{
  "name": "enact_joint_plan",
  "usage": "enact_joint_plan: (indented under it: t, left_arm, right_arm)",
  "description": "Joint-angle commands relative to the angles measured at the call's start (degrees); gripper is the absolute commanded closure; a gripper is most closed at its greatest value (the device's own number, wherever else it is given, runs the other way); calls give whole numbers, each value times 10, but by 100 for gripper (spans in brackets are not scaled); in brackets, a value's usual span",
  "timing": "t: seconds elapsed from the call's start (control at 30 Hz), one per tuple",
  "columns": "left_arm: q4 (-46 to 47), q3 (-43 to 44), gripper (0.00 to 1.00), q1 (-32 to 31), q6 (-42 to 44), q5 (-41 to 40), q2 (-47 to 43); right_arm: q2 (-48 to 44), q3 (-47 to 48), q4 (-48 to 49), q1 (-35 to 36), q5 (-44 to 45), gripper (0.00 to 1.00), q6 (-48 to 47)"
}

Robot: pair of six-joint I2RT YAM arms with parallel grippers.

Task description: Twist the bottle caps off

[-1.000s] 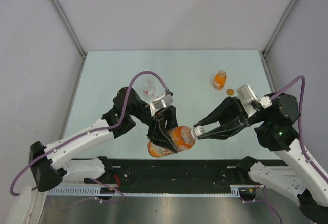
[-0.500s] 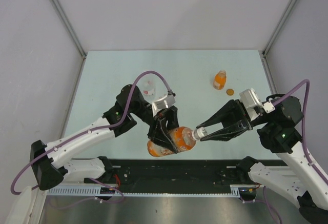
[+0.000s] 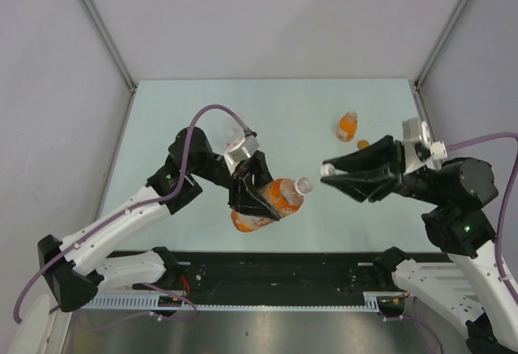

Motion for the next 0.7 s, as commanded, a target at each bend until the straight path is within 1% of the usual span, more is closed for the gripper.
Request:
enact_joint_plan:
  t: [0.0,0.03,0.1,0.13,0.2,0.23,0.27,0.33,0.4,0.47,0.5,0.53,0.6,0.67]
  left_arm:
    - [-59,8,100,15,71,-65,-40]
    - [-71,7,100,18,75,-89,-47]
    - [-76,0,100,20,83,-116,-68]
    - [-90,-1,99,21,87,-146,-73]
    - [-107,-1,99,21,100,-189,-92]
    - [-113,-1,97,21,104,-205,-97]
    - [-132,-5,96,21,105,-244,-104]
    - [-153,-6,96,22,109,-283,-117]
    - [-160,-13,96,21,113,-319,-127]
    - [-160,-27,96,21,111,-353,-145]
    - [-157,-32,98,21,109,-366,-152]
    - [-160,-36,100,21,108,-378,-158]
    - [-163,-47,100,21,108,-397,-170]
    - [-168,-54,100,21,108,-400,-178]
  right_arm:
    - [21,26,-133,-4,342,100,-48]
    - [31,26,-147,-4,451,100,-41]
    - [70,26,-193,-4,545,100,-24]
    - [85,20,-207,-4,623,100,-14]
    - [111,5,-211,-3,682,100,3]
    - [116,-9,-205,-3,738,100,11]
    - [125,-33,-190,-4,760,100,20]
    - [135,-56,-173,-5,822,100,35]
    - [157,-87,-146,-4,860,100,47]
    - [175,-120,-107,-3,877,100,52]
    - [199,-128,-94,-5,894,100,57]
    - [212,-136,-83,-13,897,100,68]
    - [244,-145,-63,-26,886,100,84]
    - [294,-150,-51,-43,872,100,103]
